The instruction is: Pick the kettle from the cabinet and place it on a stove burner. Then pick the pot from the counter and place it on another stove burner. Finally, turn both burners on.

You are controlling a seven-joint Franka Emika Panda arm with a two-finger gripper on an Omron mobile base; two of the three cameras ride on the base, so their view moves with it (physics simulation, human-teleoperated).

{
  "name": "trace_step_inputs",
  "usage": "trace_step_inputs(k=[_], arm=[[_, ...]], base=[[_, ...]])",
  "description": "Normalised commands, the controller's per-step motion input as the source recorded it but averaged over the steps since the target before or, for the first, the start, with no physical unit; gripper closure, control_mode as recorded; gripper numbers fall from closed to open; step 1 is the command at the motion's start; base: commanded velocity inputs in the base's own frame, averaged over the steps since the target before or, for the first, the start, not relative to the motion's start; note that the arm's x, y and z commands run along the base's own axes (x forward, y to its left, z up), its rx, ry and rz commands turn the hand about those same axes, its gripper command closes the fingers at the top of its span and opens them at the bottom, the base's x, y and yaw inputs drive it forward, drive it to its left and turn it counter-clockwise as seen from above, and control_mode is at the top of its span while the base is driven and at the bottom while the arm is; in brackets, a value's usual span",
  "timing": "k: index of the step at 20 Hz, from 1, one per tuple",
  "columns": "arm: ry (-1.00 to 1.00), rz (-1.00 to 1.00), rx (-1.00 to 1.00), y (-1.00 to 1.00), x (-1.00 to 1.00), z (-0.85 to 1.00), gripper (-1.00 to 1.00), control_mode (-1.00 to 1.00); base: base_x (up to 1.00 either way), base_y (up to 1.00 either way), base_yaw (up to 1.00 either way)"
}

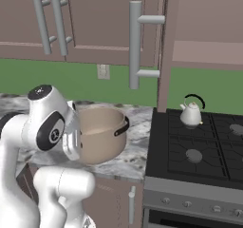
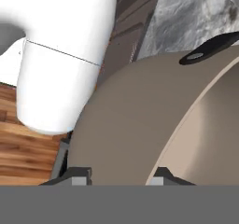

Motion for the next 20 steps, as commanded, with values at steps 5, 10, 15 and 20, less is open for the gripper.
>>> trace_step_inputs(k=[5,10,15,20], arm=[[-0.17,0.0,0.0,0.03,-0.55,0.08,1.0,-1.0],[-0.24,0.0,0.0,0.04,-0.53,0.05,1.0,-1.0],[-0.14,0.0,0.0,0.03,-0.42,0.04,1.0,-1.0],[-0.01,0.0,0.0,0.02,-0.04,0.0,1.0,-1.0]], base=[[0.0,0.0,0.0],[0.0,0.0,0.0],[0.0,0.0,0.0],[0.0,0.0,0.0]])
